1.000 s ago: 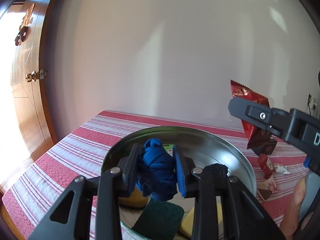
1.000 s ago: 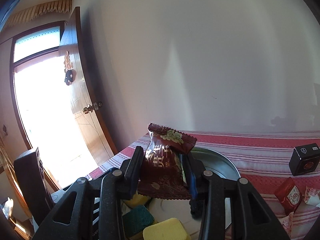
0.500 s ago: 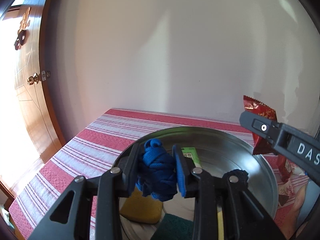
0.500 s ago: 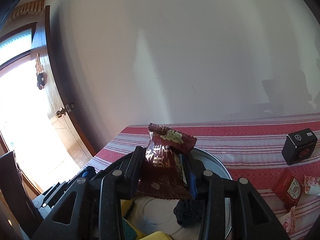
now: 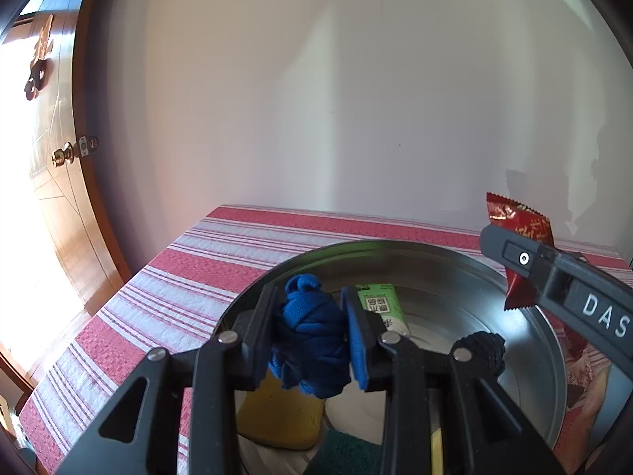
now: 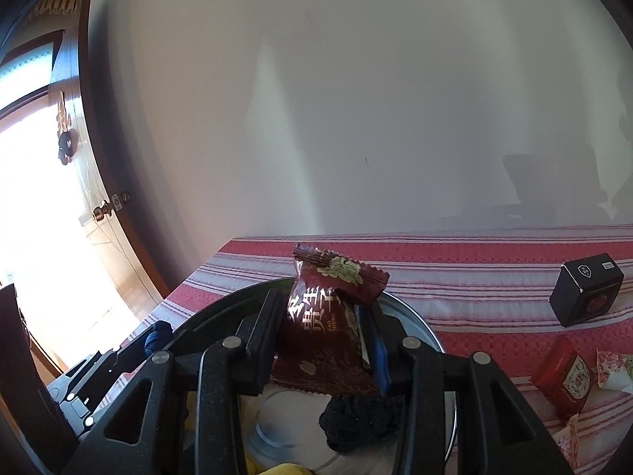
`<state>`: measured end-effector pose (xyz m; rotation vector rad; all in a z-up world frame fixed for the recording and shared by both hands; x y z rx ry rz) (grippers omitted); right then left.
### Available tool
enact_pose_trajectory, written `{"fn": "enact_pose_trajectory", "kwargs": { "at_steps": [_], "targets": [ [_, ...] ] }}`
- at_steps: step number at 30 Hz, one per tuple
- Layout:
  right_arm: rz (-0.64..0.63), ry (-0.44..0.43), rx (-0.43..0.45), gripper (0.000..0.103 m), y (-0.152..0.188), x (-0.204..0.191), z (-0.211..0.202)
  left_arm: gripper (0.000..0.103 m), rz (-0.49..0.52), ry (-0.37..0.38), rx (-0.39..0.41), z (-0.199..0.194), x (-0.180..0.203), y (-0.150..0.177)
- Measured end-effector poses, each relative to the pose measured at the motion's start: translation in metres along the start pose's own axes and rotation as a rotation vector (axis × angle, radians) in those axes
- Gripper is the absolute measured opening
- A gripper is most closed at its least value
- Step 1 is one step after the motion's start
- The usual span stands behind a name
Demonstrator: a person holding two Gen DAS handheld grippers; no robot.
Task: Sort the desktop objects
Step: 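Open both tools to drop the blue item and red packet into the tin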
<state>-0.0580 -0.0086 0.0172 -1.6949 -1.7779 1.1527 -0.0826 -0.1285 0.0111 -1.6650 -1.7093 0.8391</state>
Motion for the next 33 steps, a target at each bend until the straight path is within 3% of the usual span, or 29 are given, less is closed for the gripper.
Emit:
{"fn": "enact_pose_trajectory", "kwargs": {
  "at_steps": [25, 26, 28, 30, 33],
  "targets": [
    [-0.034, -0.015, -0.092, 0.043, 0.009, -0.001, 0.012, 0.032, 0.042, -0.102, -0.069, 0.011, 0.0, -0.002],
    [-0.037, -0.016, -0.096, 0.044, 0.009, -0.002, 0.012, 0.035, 0.04, -0.104, -0.071, 0.012, 0.0, -0.002],
    [-0.036, -0.014, -0.094, 0.052, 0.01, -0.001, 0.011, 0.059, 0.025, -0.121, -0.07, 0.013, -0.002, -0.001],
    [-0.024, -0.018, -0.071, 0.062, 0.011, 0.003, 0.007, 0.095, 0.01, -0.135, -0.044, 0.01, -0.002, 0.0],
    [-0.003, -0.033, -0.031, 0.064, 0.012, 0.007, -0.002, 0.101, 0.002, -0.163, -0.006, 0.005, 0.0, 0.003]
  ]
}}
Point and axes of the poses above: each gripper's, at about its wrist camera, not at the fingertips, and z roughly the way its jaws point, x to its right, y to its underside, the point moved 1 cm from there along z, roughly the way its jaws point, and after that the axes turned 9 degrees about -x, right-handed, at the moved point
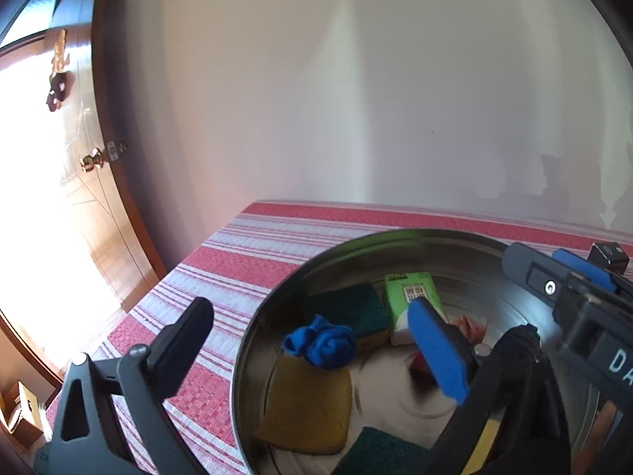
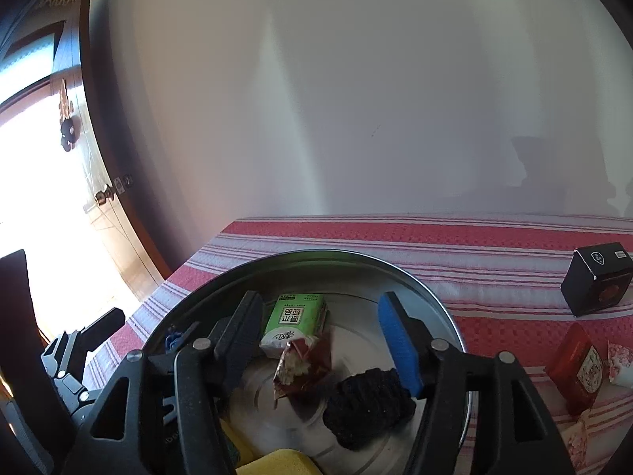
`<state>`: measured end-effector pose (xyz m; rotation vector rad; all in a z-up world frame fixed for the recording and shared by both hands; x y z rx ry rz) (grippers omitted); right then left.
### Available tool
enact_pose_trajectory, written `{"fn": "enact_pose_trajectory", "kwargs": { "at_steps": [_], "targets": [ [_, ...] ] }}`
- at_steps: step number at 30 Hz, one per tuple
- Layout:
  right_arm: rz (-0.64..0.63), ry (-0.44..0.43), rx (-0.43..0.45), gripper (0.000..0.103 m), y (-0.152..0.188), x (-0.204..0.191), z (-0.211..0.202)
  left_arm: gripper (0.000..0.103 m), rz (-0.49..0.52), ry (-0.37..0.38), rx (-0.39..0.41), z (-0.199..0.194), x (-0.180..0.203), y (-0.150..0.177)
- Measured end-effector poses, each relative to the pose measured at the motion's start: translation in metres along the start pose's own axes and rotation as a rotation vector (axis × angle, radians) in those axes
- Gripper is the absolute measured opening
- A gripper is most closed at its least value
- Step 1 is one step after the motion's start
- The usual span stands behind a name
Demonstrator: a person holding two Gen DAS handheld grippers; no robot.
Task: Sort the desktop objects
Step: 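Open both tools to drop the blue item and red packet into the tin, then move the left tool to the red gift packet and grasp it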
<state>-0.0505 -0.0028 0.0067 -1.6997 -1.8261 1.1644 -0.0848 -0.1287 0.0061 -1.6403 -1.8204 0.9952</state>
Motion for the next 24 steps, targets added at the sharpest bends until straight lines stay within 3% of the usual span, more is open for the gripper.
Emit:
{"fn": "enact_pose_trajectory", "kwargs": {
  "at_steps": [4, 9, 11, 16, 24],
  "targets": [
    [-0.001, 0.017, 0.073, 0.066, 0.003, 0.002, -0.012, 0.102, 0.007, -0.014, 0.002, 0.0, 0.003, 0.002],
    [0.007, 0.062, 0.207, 0.079, 0.006, 0.007, -0.035, 0.102, -0.008, -0.016, 0.023, -0.006, 0.003, 0.005],
    [0.01, 0.097, 0.266, 0.093, 0.007, 0.009, -0.043, 0.102, -0.018, 0.002, 0.034, -0.01, 0.002, 0.006],
    [-0.013, 0.142, 0.327, 0.097, 0.017, 0.01, -0.056, 0.102, -0.078, 0.046, 0.069, -0.021, -0.001, 0.013],
    [-0.057, 0.217, 0.381, 0.099, 0.03, 0.009, -0.069, 0.102, -0.149, 0.025, 0.171, -0.044, -0.001, 0.032]
  ]
}}
Point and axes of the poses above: each gripper's, at about its wrist camera, not at the fingertips, and z roughly the way its jaws point, x to its right, y to its underside, the point moved 1 cm from there along z, roughly the way its jaws point, and after that the axes turned 9 degrees about -x, right-handed, at the moved point
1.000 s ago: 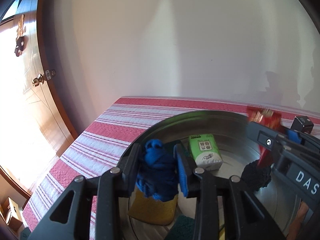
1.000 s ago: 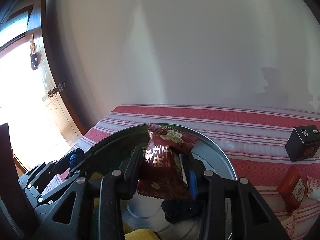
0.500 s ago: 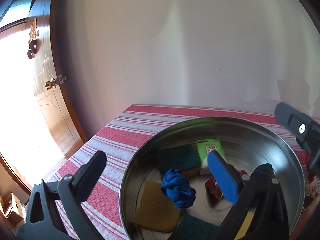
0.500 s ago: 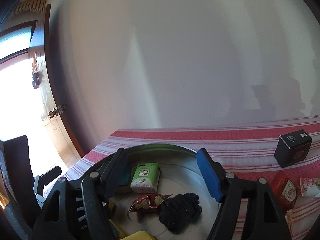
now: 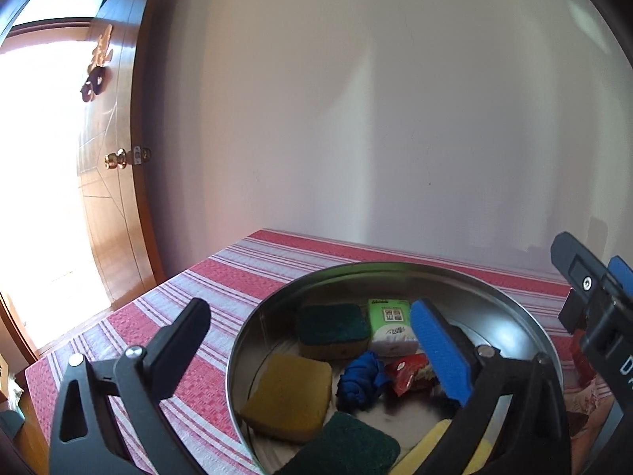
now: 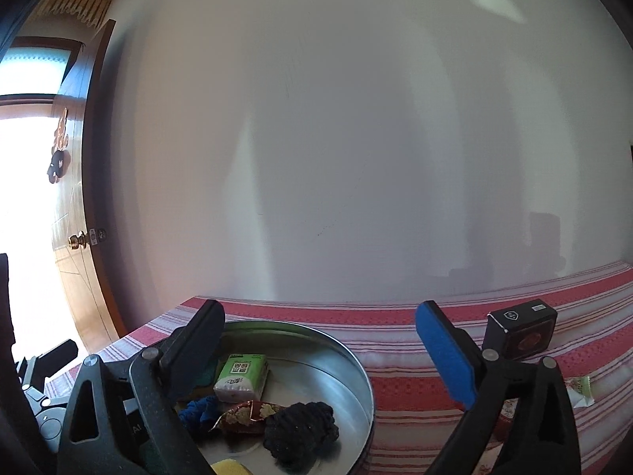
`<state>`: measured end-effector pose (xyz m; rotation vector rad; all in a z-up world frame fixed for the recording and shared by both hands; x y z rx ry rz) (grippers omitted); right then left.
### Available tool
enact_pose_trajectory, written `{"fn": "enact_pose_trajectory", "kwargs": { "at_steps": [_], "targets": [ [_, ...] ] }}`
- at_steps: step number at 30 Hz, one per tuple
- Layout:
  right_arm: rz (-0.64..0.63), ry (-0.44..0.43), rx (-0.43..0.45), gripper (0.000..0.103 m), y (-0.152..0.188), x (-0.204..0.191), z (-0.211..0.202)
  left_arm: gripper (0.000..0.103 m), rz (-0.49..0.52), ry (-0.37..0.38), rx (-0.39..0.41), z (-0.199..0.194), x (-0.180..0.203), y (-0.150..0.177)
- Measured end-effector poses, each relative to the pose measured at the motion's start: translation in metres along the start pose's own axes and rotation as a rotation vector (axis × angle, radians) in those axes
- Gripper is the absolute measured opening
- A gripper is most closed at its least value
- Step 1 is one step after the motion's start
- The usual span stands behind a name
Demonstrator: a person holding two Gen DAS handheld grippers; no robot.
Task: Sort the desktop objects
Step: 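Move the left tool to the red gift packet and grasp it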
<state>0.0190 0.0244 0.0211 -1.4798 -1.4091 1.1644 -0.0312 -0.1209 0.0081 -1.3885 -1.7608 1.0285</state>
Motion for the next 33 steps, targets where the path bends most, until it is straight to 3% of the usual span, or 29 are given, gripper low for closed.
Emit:
{"fn": "enact_pose_trajectory", "kwargs": {
  "at_steps": [6, 10, 18, 33],
  "targets": [
    [-0.025, 0.03, 0.016, 0.099, 0.008, 0.007, -0.01, 0.102, 0.013, -0.065, 0.034, -0.009, 0.01, 0.012],
    [-0.062, 0.067, -0.003, 0.099, 0.012, 0.015, -0.013, 0.102, 0.0, -0.07, 0.086, -0.022, 0.011, 0.014],
    [0.021, 0.07, -0.078, 0.099, 0.014, 0.062, -0.018, 0.102, 0.034, -0.019, 0.096, -0.039, 0.026, 0.022],
    [0.109, 0.331, -0.084, 0.099, 0.012, 0.211, -0.056, 0.103, 0.337, 0.19, 0.112, -0.074, 0.138, 0.042]
  ]
}}
Point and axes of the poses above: each gripper's, at about its wrist camera, not at the fingertips, and z roughly the way its jaws point, x to its right, y to its underside, the point moved 1 cm from there along z, roughly the way its jaws point, and after that the axes turned 9 degrees about -x, right-handed, at the moved point
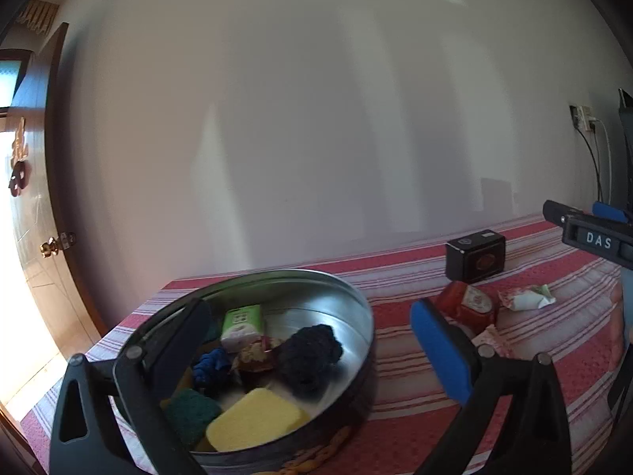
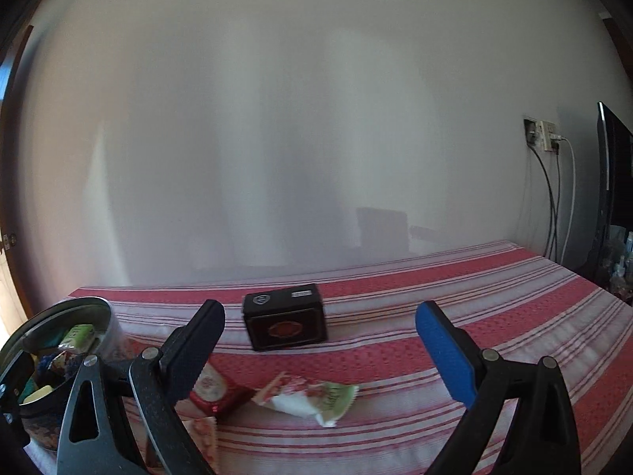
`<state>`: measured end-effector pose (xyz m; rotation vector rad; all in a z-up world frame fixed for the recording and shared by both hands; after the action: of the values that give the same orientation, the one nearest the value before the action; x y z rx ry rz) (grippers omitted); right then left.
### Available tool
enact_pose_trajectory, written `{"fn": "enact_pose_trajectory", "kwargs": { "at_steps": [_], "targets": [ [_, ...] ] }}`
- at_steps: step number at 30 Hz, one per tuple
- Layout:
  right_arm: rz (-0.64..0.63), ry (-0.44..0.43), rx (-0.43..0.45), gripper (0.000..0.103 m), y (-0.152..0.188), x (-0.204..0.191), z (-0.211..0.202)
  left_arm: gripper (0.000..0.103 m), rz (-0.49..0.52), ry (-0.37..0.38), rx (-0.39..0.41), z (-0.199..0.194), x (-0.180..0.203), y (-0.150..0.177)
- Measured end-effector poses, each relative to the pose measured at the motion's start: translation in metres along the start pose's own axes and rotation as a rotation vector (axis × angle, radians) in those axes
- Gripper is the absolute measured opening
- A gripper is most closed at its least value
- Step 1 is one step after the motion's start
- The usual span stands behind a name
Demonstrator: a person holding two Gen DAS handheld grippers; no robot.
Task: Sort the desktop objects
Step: 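Move the left tool to the red gift packet and grasp it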
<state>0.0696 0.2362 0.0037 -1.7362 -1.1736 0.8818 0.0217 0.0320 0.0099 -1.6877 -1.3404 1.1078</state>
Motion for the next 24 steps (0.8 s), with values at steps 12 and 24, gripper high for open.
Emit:
{"fn": "enact_pose_trajectory", "kwargs": {
  "at_steps": [12, 24],
  "targets": [
    [0.11, 0.054, -0.038, 0.099, -0.008, 0.063, 0.015, 0.102, 0.117, 0.256, -0.155, 0.036, 0.092, -0.029],
    [0.209, 0.024, -0.073, 0.099, -0.01, 0.084, 0.017, 0.095, -0.047, 0.18, -0.533, 0.135, 0.15, -0.035]
  ]
}}
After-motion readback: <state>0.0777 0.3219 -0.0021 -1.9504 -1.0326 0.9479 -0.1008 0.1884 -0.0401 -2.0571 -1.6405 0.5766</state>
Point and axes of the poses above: each gripper's, at about its wrist camera, not at the fingertips, and z roughly the way its jaws point, x to its right, y to its underside, the point moved 1 cm from there along z, roughly the way its jaws point, and after that the axes turned 9 degrees about -x, right-handed, at the moved point
